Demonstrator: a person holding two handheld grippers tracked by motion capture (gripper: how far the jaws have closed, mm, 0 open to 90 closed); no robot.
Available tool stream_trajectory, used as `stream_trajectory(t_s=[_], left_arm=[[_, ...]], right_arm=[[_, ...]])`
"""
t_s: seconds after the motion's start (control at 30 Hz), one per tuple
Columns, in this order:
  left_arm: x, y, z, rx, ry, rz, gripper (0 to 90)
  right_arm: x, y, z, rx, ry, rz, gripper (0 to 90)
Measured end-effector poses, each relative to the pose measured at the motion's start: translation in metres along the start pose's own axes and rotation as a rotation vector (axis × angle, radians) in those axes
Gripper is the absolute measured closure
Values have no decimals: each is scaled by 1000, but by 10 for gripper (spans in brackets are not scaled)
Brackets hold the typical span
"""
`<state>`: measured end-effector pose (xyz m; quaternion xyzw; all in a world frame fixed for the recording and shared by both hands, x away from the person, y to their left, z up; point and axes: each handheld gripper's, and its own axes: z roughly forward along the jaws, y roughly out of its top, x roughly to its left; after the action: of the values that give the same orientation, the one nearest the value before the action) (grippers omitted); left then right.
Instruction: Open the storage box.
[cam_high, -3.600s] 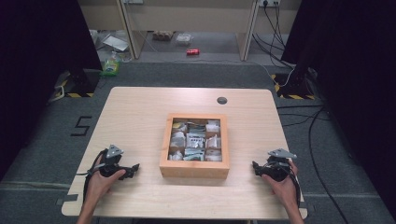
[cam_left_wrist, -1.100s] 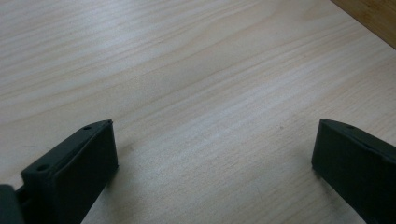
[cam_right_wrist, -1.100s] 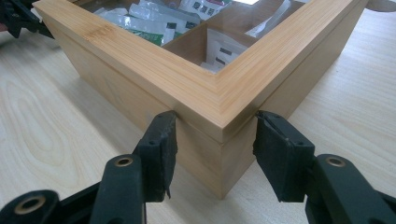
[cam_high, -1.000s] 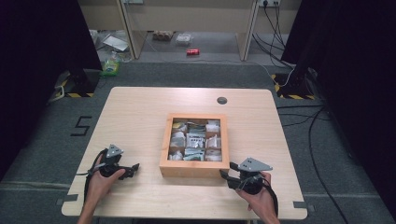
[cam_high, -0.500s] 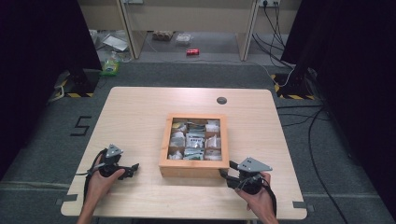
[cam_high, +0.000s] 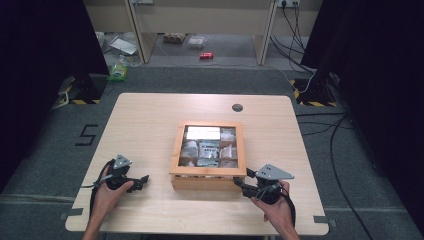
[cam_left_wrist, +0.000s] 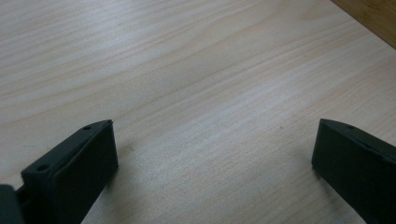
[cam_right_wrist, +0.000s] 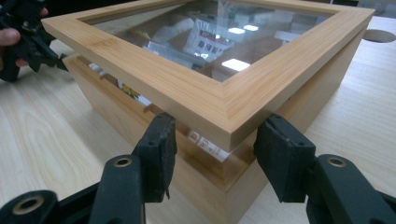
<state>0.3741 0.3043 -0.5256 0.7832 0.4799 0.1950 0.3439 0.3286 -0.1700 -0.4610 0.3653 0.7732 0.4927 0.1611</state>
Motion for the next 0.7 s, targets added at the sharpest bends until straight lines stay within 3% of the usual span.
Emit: stream_trajectory(t_s=[0.27,0.33,0.7], left_arm=[[0,0,0,1,0,0,0],[0,0,0,1,0,1,0],[1,1,1,0,2,-2,0]], right_arm=[[-8,16,-2,-64,0,3,488],[-12,21,-2,-81,21,12,489],[-20,47,8,-141,34,-25,505]])
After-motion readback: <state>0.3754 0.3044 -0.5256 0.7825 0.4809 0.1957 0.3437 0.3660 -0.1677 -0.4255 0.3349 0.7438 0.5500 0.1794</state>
